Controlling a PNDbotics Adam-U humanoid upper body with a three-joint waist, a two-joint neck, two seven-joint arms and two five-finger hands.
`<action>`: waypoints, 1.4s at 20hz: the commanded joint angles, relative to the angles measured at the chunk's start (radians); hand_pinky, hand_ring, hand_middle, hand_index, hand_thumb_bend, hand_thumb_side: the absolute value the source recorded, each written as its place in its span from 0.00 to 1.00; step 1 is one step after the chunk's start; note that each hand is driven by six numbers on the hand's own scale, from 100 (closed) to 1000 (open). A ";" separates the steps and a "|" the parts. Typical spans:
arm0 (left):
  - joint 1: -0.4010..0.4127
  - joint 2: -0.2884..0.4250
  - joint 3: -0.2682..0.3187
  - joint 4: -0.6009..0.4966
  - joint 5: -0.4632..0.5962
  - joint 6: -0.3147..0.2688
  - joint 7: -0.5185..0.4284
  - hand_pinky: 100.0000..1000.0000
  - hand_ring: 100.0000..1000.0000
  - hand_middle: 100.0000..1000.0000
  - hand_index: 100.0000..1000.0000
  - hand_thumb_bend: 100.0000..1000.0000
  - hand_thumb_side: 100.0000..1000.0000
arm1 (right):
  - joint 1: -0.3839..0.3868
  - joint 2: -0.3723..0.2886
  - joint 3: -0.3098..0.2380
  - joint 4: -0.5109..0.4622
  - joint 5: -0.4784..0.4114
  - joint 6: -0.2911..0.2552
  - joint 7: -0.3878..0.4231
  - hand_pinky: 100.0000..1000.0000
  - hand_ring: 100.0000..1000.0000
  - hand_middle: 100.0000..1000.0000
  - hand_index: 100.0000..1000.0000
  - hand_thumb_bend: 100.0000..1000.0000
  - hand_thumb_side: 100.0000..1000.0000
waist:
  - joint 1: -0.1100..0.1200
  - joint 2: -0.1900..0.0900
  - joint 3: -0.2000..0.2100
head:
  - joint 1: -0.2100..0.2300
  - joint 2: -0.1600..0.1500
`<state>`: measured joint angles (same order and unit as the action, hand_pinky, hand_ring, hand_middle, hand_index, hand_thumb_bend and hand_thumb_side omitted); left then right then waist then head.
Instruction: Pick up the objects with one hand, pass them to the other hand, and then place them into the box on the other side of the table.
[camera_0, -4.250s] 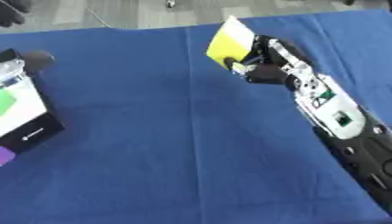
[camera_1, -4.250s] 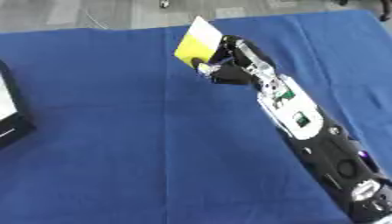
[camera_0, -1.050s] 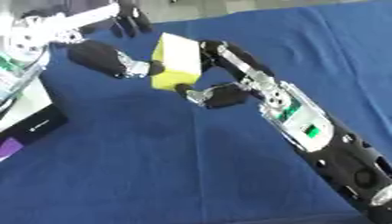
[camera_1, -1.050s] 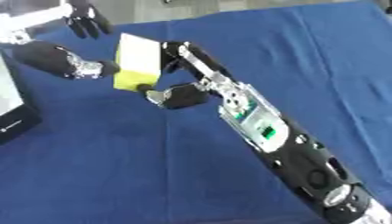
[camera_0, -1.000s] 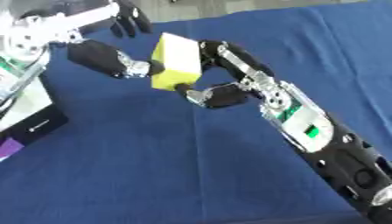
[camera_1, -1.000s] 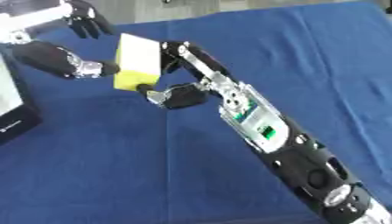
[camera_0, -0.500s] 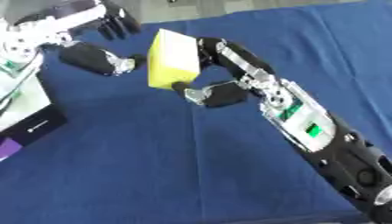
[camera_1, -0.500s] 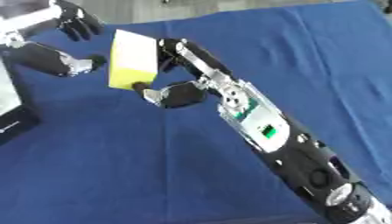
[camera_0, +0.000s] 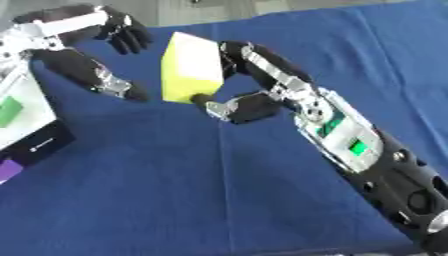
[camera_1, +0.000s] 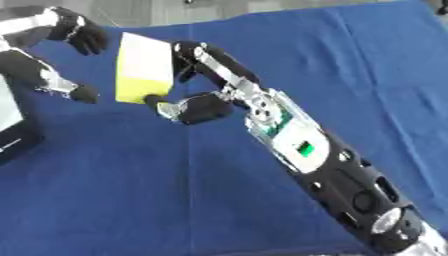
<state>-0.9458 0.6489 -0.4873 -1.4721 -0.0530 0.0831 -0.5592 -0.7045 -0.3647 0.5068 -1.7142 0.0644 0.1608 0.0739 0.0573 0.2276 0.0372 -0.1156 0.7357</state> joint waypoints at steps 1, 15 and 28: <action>-0.010 0.012 0.019 0.014 0.013 -0.018 -0.020 0.73 0.71 0.67 0.80 0.73 0.37 | -0.023 -0.006 -0.003 -0.033 -0.009 0.001 0.004 0.66 0.69 0.45 0.52 0.00 0.14 | 0.000 -0.014 0.000 | -0.001 -0.009; 0.024 0.029 -0.025 -0.060 -0.063 -0.039 0.022 0.72 0.72 0.68 0.82 0.74 0.31 | -0.034 0.003 0.001 -0.088 -0.010 0.085 -0.036 0.64 0.68 0.45 0.52 0.00 0.13 | -0.001 -0.011 -0.003 | -0.001 -0.016; 0.044 0.054 -0.034 -0.172 -0.124 -0.037 0.172 0.73 0.72 0.68 0.82 0.82 0.28 | -0.031 0.001 0.018 -0.108 0.008 0.089 -0.012 0.64 0.68 0.46 0.51 0.00 0.15 | 0.001 -0.001 0.000 | 0.001 -0.037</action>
<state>-0.8902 0.6689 -0.5280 -1.6182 -0.1727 0.0456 -0.4093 -0.7212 -0.3558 0.5273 -1.7996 0.0636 0.2534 0.0599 0.0573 0.2283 0.0358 -0.1158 0.7105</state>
